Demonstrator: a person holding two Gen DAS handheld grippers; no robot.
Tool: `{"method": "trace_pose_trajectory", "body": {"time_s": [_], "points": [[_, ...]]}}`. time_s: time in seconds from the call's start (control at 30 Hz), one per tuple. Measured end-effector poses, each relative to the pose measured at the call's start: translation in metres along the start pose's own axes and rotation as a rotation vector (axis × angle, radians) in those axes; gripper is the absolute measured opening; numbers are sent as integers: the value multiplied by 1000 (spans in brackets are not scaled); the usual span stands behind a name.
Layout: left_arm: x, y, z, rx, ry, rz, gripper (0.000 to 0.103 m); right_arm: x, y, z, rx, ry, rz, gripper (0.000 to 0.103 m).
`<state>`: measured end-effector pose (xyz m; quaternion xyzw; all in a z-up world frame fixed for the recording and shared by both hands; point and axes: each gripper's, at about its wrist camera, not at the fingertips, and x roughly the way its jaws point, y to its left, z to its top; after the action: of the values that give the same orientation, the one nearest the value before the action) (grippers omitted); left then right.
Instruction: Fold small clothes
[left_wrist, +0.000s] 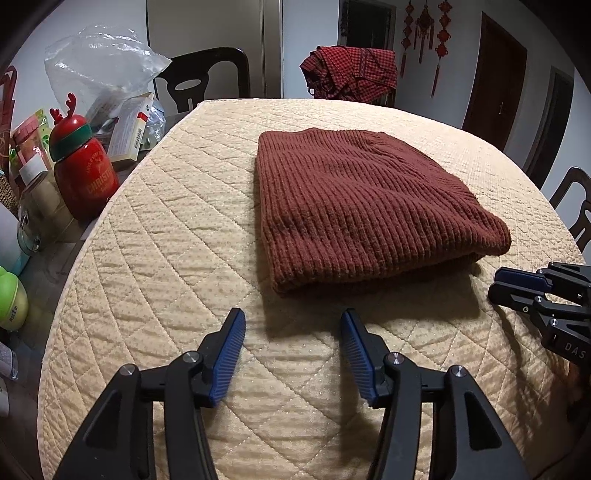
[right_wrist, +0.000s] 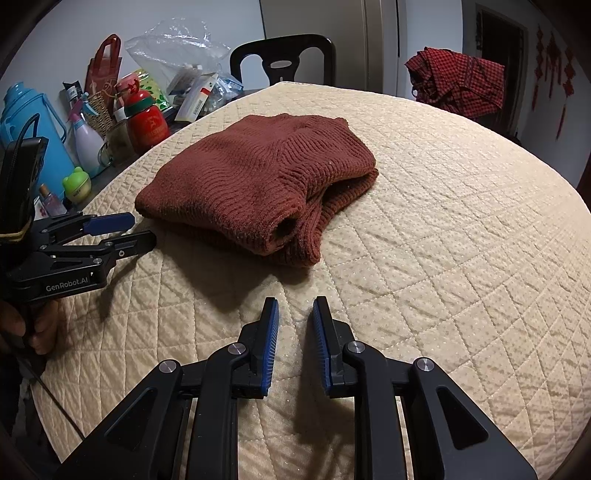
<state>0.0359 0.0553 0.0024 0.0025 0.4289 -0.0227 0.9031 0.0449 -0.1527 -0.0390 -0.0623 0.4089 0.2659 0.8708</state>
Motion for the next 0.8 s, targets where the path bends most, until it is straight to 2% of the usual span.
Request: {"method": "trace_pose_trajectory", "body": {"time_s": [0.33, 0.4, 0.47, 0.53, 0.8], "points": [[0, 0, 0, 0, 0, 0, 58, 0, 0, -1, 1, -1, 2, 21], [1, 0, 0, 1, 1, 0, 58, -1, 0, -1, -1, -1, 3, 22], [1, 0, 0, 3, 1, -1, 59, 0, 2, -1, -10, 0, 13, 30], [1, 0, 0, 2, 1, 0, 59, 0, 6, -1, -28, 2, 9, 32], [1, 0, 0, 2, 1, 0, 59, 1, 9, -1, -38, 3, -5, 32]]}}
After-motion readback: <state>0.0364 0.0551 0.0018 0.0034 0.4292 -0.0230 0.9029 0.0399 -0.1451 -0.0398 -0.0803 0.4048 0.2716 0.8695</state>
